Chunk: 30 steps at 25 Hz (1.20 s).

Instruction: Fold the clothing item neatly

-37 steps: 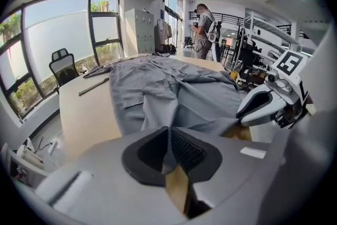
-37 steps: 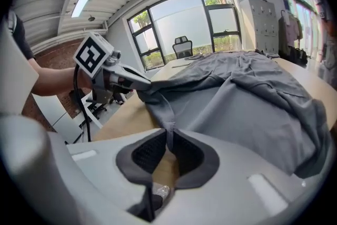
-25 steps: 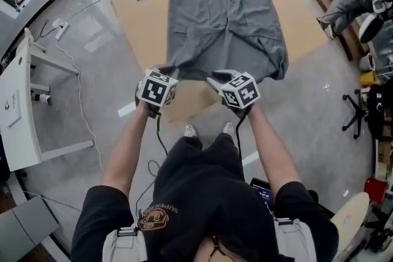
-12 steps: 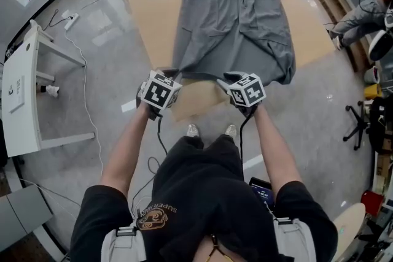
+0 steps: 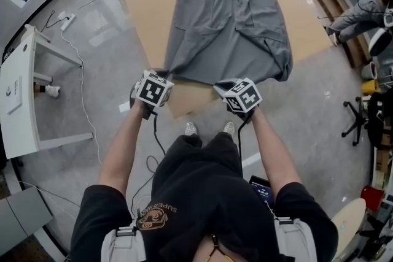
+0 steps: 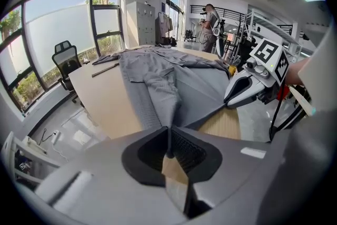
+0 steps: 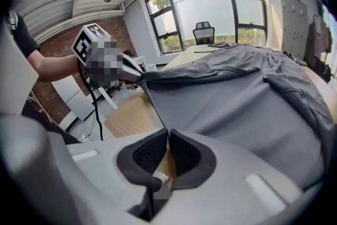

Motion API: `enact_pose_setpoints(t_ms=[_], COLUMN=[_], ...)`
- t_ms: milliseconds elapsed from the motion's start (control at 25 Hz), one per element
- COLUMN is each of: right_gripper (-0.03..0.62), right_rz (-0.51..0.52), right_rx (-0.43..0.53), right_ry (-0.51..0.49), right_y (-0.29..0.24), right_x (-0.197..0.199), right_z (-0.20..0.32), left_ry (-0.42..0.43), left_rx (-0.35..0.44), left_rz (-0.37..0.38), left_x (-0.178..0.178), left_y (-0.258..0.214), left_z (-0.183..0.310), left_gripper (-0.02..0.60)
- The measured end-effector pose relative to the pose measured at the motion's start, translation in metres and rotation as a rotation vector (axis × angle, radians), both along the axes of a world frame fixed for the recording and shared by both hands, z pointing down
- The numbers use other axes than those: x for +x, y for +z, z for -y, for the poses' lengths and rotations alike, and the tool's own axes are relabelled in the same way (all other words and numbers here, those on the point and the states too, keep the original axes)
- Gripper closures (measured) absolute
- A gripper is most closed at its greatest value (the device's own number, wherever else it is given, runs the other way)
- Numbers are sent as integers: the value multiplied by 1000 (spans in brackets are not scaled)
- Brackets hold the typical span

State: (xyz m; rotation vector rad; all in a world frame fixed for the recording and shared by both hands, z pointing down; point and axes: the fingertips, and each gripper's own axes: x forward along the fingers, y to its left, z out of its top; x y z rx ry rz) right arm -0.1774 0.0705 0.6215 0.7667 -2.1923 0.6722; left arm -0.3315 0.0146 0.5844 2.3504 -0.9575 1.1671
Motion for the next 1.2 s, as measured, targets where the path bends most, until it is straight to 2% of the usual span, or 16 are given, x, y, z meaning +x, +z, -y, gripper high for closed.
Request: enact_pose_setpoints(t_ms=[240, 520, 680, 920, 1200], right_gripper=[559, 556, 556, 556, 556], right_rz=[18, 56, 55, 58, 66], right_rx=[-5, 27, 76, 110, 92], right_ry=[26, 9, 17, 38, 38], right_y=[5, -31, -50, -61, -45], right_x=[-3, -2, -2, -10, -19], right_z=[-3, 3, 25, 66, 119], left_ry=[-28, -6, -29, -57, -110], left_rx=[-17, -37, -9, 38, 17], left_rz=[-8, -48, -77, -109, -107], left_x=[-6, -17, -20, -3, 17], left_y=[13, 2, -13, -36, -24], left_z=[-5, -18, -15, 12, 45], left_gripper=[545, 500, 500, 508, 509])
